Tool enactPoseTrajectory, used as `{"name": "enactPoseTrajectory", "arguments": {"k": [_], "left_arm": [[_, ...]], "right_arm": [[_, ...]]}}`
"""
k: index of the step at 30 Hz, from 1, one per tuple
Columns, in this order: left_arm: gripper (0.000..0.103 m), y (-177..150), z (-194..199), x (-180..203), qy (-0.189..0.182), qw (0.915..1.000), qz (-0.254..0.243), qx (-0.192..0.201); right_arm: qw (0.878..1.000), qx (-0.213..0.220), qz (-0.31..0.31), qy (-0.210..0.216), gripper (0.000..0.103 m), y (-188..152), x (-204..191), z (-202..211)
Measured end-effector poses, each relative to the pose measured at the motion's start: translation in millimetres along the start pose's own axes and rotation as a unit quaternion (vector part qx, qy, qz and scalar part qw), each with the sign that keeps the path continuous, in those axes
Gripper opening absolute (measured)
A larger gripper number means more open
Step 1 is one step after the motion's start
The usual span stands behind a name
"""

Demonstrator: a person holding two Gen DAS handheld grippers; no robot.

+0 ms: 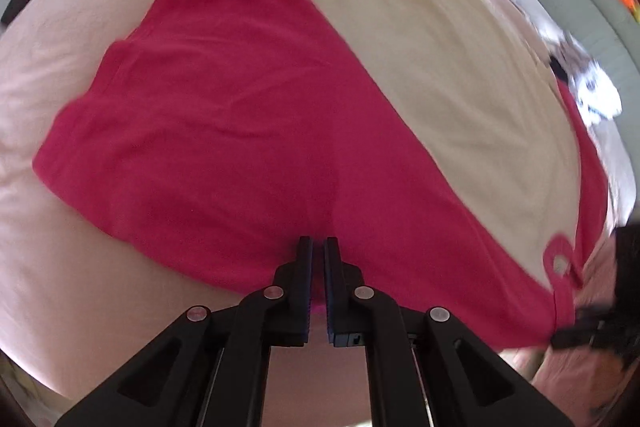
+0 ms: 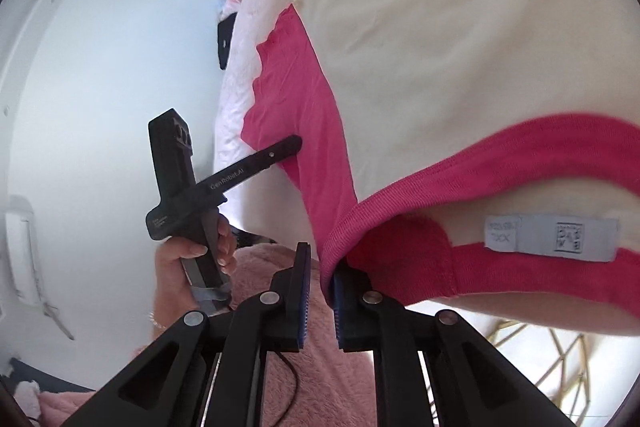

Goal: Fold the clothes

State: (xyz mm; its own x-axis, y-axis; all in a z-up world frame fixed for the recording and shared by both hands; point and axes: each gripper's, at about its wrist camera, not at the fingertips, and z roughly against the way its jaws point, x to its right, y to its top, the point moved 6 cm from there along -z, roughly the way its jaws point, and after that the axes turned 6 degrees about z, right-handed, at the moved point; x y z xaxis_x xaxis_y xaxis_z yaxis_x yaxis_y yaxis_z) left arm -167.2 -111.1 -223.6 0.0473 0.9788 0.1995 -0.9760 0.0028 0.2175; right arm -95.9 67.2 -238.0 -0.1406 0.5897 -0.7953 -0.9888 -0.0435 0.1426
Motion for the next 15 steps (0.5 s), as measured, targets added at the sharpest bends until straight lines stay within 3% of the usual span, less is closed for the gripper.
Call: {"name": "enactPoseTrajectory", "arguments": {"k": [3, 5, 8, 11, 12, 14, 15], "left_arm": [[0.004, -15.1, 4.5, -3.1, 0.025, 0.9967, -0.049, -0.059], [0.005, -11.5, 13.5, 7.4, 0.017, 0.9966, -0.07, -0.039], [0.012, -0.6, 20.8, 50.0, -0.043, 0.9934, -0.105, 0.014], [0.042, 0.3, 1.8, 92.7, -0.089, 0.9878, -0.127, 0.009], [0.046, -4.9, -9.8, 101.0, -0.091, 0.9866, -0.135, -0.01], [0.048, -18.8, -21.0, 106.6, -0.057, 0.9815, -0.182, -0.018], [0.049, -25.8, -21.2, 106.1, -0.042, 0.9788, -0.199, -0.02]], "right_arm": [[0.988, -0.088, 0.067, -0.113, 0.01, -20.5, 2.0, -3.2], [0.979, -0.108, 0.101, -0.141, 0.011, -28.4, -1.4, 2.9], [0.975, -0.067, 0.123, -0.174, 0.011, -17.5, -12.0, 23.1], [0.961, 0.003, 0.171, -0.217, 0.011, 7.8, -28.3, 36.8], [0.953, 0.016, 0.186, -0.238, 0.011, 15.6, -27.3, 36.0], [0.935, 0.036, 0.215, -0.281, 0.011, 30.1, -22.5, 33.2], [0.923, 0.022, 0.223, -0.313, 0.011, 33.8, -10.1, 27.5]]}}
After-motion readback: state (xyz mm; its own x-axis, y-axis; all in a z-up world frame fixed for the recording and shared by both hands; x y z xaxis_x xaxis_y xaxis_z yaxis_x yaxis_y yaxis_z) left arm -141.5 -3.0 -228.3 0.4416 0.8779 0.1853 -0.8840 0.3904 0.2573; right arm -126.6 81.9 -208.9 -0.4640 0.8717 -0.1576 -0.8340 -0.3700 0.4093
